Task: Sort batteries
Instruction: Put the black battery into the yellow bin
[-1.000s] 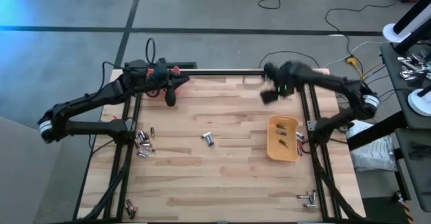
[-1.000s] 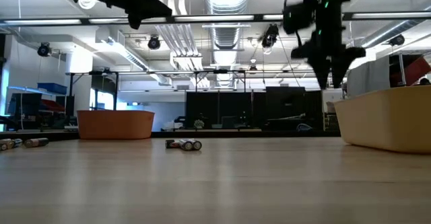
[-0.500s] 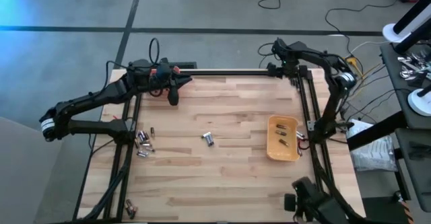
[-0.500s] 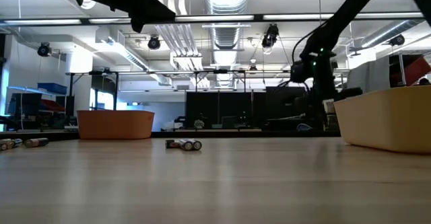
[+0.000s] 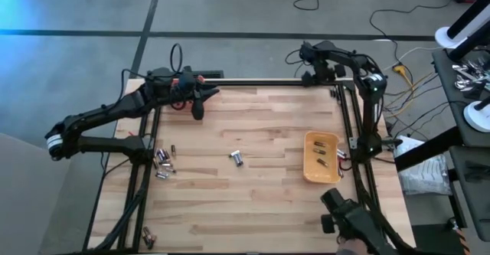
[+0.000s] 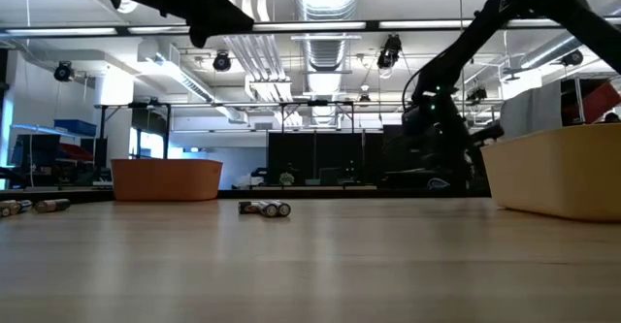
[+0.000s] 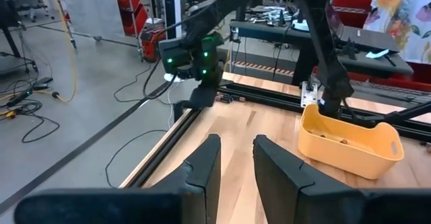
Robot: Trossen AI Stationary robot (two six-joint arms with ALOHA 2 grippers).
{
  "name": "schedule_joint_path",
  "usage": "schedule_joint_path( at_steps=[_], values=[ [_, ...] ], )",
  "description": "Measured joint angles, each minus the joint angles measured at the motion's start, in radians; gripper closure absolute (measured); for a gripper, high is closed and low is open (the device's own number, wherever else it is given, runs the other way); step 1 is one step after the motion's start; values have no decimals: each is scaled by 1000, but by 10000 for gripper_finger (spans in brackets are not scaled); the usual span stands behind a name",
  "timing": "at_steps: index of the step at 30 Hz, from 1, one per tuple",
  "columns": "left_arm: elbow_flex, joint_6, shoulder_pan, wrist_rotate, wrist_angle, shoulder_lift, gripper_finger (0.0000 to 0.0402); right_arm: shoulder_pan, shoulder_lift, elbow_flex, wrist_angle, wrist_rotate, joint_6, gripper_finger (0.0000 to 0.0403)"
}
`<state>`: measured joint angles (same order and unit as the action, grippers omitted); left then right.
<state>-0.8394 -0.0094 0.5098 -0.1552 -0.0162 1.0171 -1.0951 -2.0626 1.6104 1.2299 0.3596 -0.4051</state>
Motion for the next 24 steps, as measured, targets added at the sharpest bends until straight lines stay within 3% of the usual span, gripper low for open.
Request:
schedule_joint_path(
  at_steps=[9,17,24],
  values=[
    [0,0,1,17,-8,23,331,-16,-131,124,202,15,225,251],
    [0,0,1,16,-10,22,331,-27,-180,132,227,51,321,237],
    [0,0,1,16,-55,22,331,-26,-185,132,235,-2,442,248]
  ],
)
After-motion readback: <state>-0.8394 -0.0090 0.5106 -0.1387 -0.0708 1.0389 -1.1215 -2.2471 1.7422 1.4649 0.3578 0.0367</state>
